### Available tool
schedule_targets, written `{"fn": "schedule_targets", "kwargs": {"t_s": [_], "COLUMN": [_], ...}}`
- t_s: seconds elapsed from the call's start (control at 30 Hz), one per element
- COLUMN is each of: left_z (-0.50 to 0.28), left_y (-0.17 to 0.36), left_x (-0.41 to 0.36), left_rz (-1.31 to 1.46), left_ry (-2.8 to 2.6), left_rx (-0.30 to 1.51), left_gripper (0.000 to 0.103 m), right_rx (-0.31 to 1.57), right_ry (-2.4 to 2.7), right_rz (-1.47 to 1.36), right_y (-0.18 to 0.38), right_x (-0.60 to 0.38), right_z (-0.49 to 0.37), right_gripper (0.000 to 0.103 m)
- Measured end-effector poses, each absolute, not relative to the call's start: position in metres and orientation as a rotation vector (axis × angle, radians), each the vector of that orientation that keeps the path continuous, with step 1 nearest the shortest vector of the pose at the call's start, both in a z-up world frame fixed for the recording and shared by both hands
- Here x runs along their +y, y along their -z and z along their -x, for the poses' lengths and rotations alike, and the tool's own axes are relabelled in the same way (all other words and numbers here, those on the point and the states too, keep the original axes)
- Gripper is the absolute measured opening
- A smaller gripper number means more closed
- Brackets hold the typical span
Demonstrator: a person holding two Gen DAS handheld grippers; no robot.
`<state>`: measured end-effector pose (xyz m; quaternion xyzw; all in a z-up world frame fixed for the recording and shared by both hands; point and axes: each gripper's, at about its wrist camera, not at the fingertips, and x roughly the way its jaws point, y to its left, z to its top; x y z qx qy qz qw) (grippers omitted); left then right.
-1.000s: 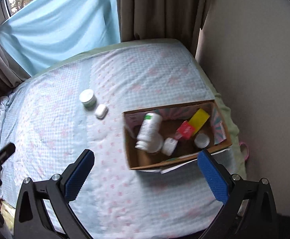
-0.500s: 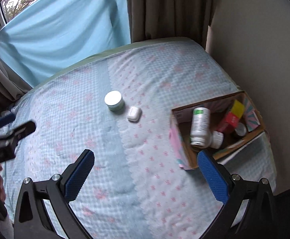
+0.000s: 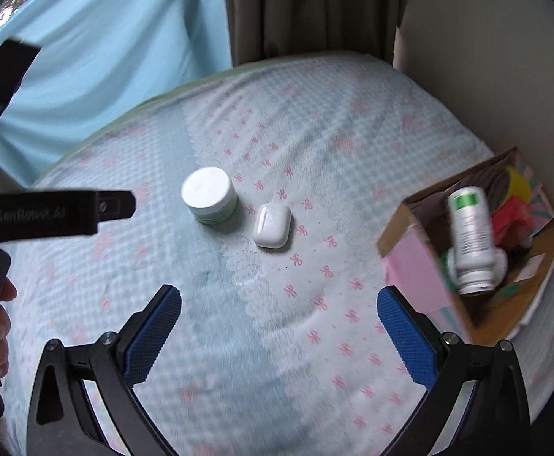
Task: Organize rigid objects
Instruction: 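Grasp the white-lidded jar with the left tool while the right tool grasps the earbud case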
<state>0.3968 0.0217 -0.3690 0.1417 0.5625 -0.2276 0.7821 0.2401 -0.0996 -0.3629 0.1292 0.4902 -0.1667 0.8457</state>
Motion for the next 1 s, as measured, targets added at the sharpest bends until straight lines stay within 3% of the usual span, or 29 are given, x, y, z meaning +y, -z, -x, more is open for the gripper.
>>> {"fn": "schedule_targets", "kwargs": {"t_s": [0.23, 0.37, 0.53, 0.6, 0.77, 0.87, 0.93, 0.97, 1.0], "left_z": [-0.434, -0.452, -0.465, -0.467, -0.466, -0.466, -0.463, -0.465, -0.463], "left_y": [0.436, 0.468, 0.493, 0.499, 0.503, 0.502, 0.500, 0.499, 0.497], "left_x": [-0.012, -0.028, -0.036, -0.038, -0.040, -0.045, -0.049, -0.055, -0.058], "left_rz": [-0.358, -0.363, -0.310, -0.290, -0.261, -0.263, -0.262, -0.291, -0.307], "left_ry": [0.543, 0.558, 0.552, 0.549, 0.541, 0.554, 0.584, 0.583, 0.584], "left_rx": [1.267, 1.293, 1.305, 1.298, 1.236, 1.198, 1.179, 1.166, 1.160], "left_gripper": [0.103, 0.103, 0.103, 0.101, 0.100, 0.088, 0.071, 0.070, 0.070], "right_rx": [1.048, 1.055, 1.051, 1.048, 1.040, 1.029, 1.025, 1.023, 1.026], "right_ry": [0.404, 0.409, 0.393, 0.382, 0.373, 0.371, 0.366, 0.357, 0.358], "right_rz": [-0.285, -0.260, -0.203, -0.191, -0.184, -0.192, -0.195, -0.204, -0.204], "right_y": [0.417, 0.441, 0.465, 0.470, 0.480, 0.482, 0.482, 0.481, 0.482], "right_x": [-0.115, -0.123, -0.128, -0.128, -0.131, -0.132, -0.131, -0.132, -0.132], "right_z": [-0.278, -0.302, -0.327, -0.334, -0.345, -0.349, -0.351, -0.352, -0.354], "right_gripper": [0.096, 0.085, 0.085, 0.075, 0.070, 0.061, 0.050, 0.044, 0.044]}}
